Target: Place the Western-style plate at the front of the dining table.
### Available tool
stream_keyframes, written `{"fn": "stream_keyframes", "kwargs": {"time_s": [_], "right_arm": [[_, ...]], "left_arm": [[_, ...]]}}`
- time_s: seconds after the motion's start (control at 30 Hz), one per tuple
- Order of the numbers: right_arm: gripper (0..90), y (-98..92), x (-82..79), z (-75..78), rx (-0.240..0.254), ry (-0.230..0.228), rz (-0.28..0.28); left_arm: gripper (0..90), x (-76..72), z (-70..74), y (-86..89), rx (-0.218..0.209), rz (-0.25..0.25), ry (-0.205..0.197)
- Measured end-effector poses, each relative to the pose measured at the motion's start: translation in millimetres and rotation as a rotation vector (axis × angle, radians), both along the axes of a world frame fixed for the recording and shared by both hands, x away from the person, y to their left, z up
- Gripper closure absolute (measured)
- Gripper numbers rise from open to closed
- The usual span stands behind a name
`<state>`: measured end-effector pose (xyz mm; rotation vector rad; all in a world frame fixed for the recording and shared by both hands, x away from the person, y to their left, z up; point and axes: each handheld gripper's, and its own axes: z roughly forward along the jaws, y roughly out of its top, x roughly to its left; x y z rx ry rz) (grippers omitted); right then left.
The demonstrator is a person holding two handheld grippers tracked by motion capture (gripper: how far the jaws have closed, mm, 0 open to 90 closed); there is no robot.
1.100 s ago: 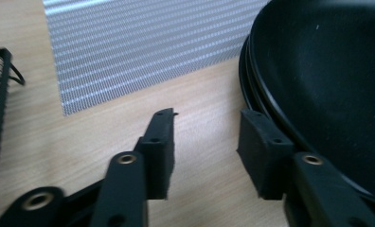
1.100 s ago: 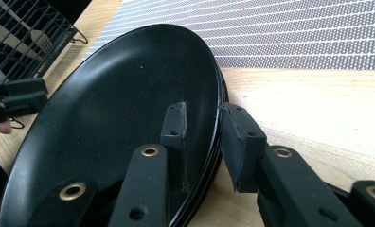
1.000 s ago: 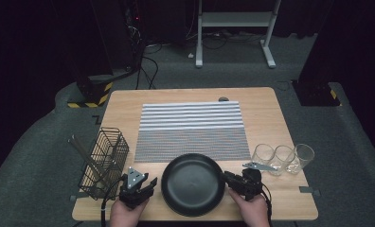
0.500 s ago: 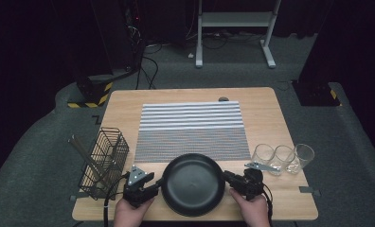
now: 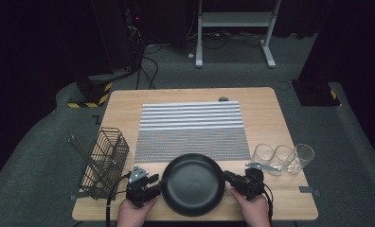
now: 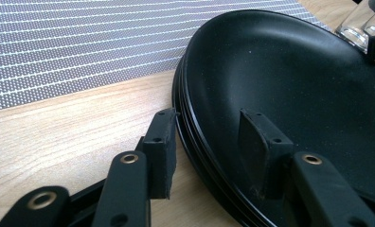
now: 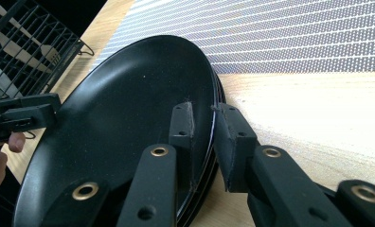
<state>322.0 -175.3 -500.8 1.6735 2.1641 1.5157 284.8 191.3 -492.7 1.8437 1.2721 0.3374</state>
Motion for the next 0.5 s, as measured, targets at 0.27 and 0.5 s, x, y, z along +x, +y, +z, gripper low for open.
{"fn": "stream_keyframes", "kwargs": {"time_s": [0.27,0.5], "right_arm": [[76.2,-0.4,0.0,0.4,0.005,0.003,-0.001],[76.0,-1.7,0.1,0.2,0.027,0.022,-0.005]], "left_arm": [[59.2,0.1,-2.9,-3.0,0.003,-0.013,0.019],[59.9,-0.2,-5.1,-3.2,-0.017,-0.020,0.038]]}}
